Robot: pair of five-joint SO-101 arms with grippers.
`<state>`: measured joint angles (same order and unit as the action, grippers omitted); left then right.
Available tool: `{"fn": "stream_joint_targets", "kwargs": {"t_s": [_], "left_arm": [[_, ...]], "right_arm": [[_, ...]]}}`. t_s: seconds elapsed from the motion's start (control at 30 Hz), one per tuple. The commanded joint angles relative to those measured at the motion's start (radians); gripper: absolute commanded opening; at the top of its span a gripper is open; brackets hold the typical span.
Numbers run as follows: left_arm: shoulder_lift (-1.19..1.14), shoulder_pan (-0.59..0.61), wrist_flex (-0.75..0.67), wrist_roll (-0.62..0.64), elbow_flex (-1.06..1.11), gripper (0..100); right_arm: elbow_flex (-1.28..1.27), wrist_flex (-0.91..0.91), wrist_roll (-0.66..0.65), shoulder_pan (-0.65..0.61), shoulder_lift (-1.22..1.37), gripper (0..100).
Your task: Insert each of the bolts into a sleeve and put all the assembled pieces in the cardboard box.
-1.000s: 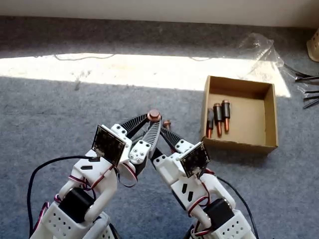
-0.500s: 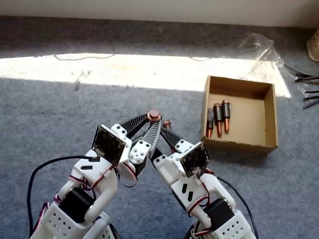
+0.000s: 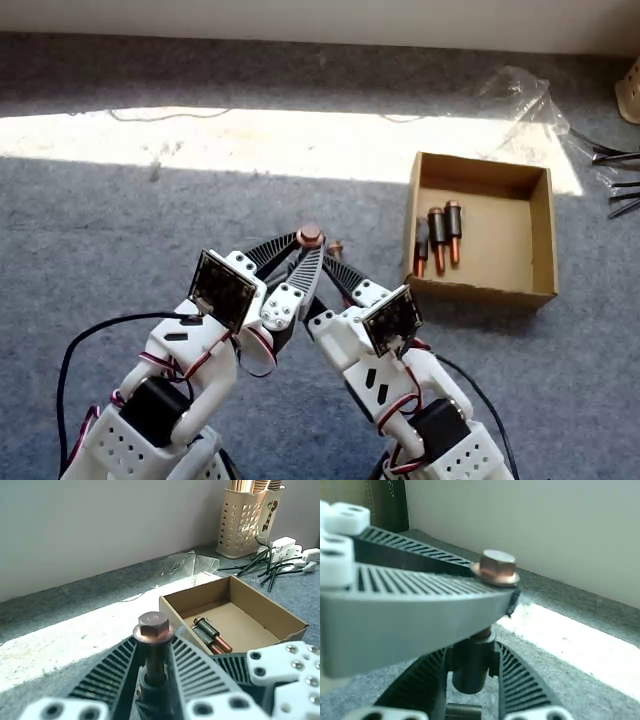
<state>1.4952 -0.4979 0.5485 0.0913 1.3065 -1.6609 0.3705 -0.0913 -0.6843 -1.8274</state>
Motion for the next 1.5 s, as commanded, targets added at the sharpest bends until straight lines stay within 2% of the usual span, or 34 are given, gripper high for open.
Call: {"fn": "stream_joint_targets", "kwargs": {"t_s": [0.0, 0.13, 0.2, 0.5, 0.7, 0.9, 1.03, 1.13, 1.2, 1.4, 1.47], "left_arm": [[-0.007, 0.013, 0.002, -0.011, -0.004, 4], [-0.007, 0.013, 0.008, -0.006, -0.002, 17], [-0.007, 0.013, 0.002, -0.006, 0.012, 20], [-0.007, 0.013, 0.000, -0.012, 0.010, 21], [-0.007, 0.094, -0.060, -0.008, 0.007, 22], [-0.007, 0.127, -0.069, -0.006, -0.116, 22], [-0.007, 0.140, 0.028, -0.011, -0.188, 22], [-0.007, 0.214, 0.107, -0.011, -0.239, 22], [-0.007, 0.268, 0.143, -0.011, -0.259, 20], [-0.007, 0.378, 0.187, -0.011, -0.257, 2], [-0.007, 0.404, 0.207, -0.011, -0.257, 1]], "right_arm": [[0.002, -0.033, 0.000, 0.002, -0.010, 0.5], [0.002, -0.033, 0.000, 0.002, -0.010, 0.5], [0.002, -0.033, 0.000, 0.002, -0.010, 0.5], [0.002, -0.033, 0.000, 0.002, -0.010, 0.5], [0.002, -0.033, 0.000, 0.002, -0.010, 0.5], [0.001, -0.033, 0.000, 0.002, -0.010, 0.5], [0.001, -0.033, 0.000, 0.038, -0.010, 0.5], [0.001, -0.033, 0.000, 0.085, -0.010, 0.5], [0.001, -0.033, 0.000, 0.107, -0.010, 0.5], [0.001, -0.033, 0.000, 0.128, -0.010, 0.5], [0.001, -0.031, 0.000, 0.128, -0.010, 0.5]]}}
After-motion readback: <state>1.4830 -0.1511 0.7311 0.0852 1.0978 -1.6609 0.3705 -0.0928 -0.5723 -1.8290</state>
